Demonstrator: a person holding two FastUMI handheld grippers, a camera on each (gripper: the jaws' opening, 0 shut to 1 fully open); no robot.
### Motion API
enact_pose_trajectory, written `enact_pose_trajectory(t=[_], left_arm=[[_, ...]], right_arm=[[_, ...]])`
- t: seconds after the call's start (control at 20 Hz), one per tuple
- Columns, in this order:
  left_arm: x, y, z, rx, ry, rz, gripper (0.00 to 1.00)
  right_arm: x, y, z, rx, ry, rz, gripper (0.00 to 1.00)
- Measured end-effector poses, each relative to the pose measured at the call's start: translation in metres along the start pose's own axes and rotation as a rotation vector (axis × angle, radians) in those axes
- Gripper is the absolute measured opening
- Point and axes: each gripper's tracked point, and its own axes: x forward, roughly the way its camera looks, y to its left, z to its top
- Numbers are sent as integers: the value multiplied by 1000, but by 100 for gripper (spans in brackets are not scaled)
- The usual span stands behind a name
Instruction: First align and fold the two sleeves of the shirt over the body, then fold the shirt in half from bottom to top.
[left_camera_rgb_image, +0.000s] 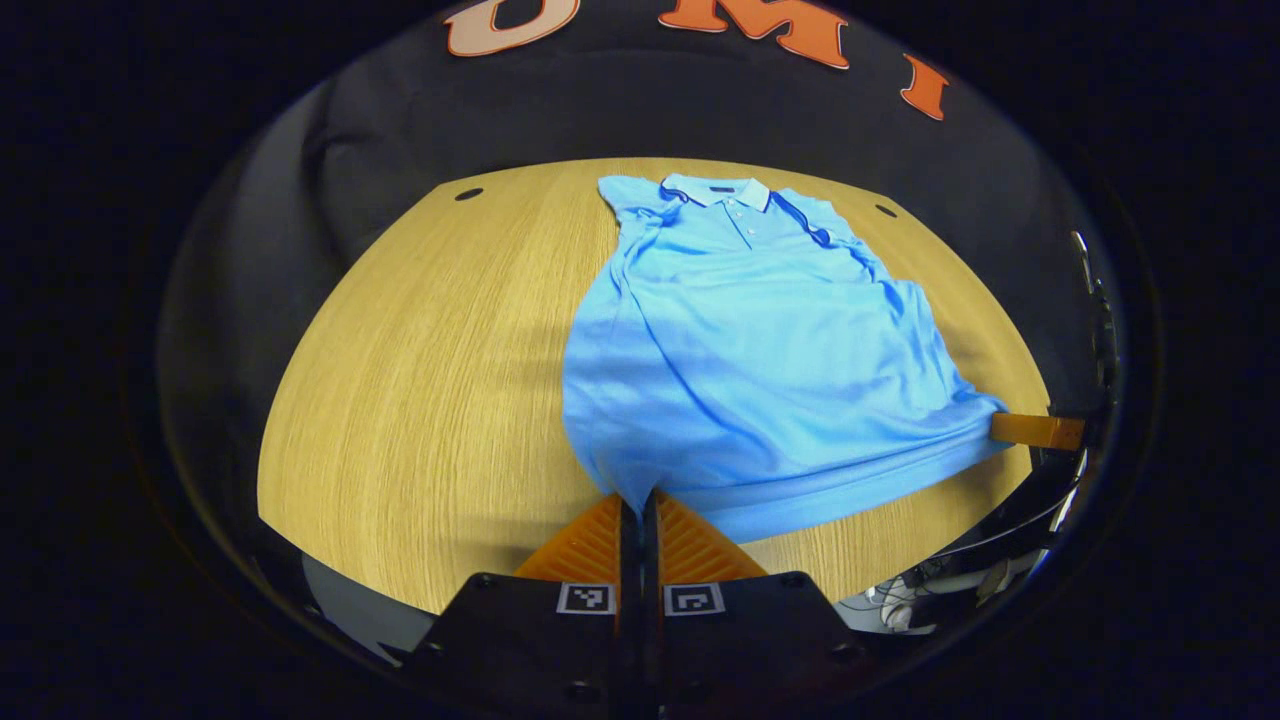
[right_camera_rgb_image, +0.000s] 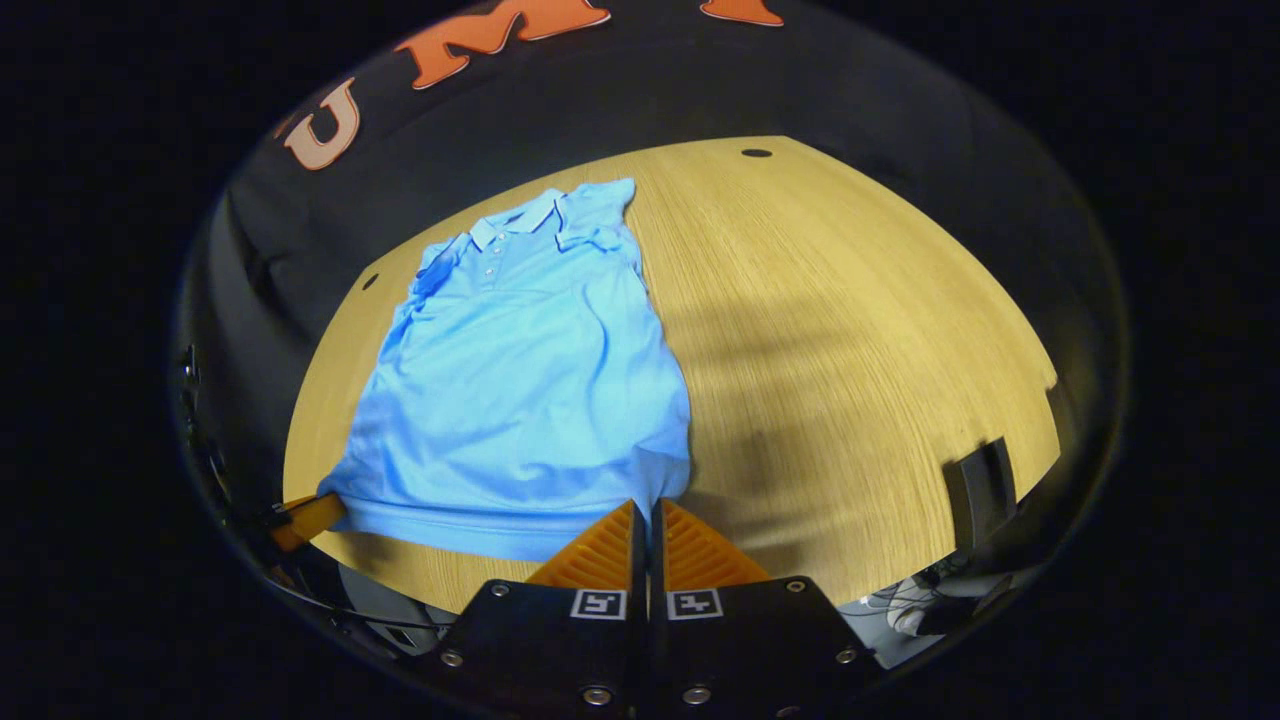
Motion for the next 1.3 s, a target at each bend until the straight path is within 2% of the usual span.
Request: enact_pose_trajectory(t=[0.25,0.55,0.95,1.3], left_arm=[[-6,-5,62,-23,-90,-27,4],[8,-4,125,-23,-136,-60,4],[39,5,201,-30,-172,-91,4],[83,13,273,-8,-195,-122,4]], right_arm=[[-7,7,48,-10,-47,0,1],[-2,18,111,-17,-87,-2,1],[26,38,183,-27,-96,-14,1],[68,49,247,-9,-100,-10,1]])
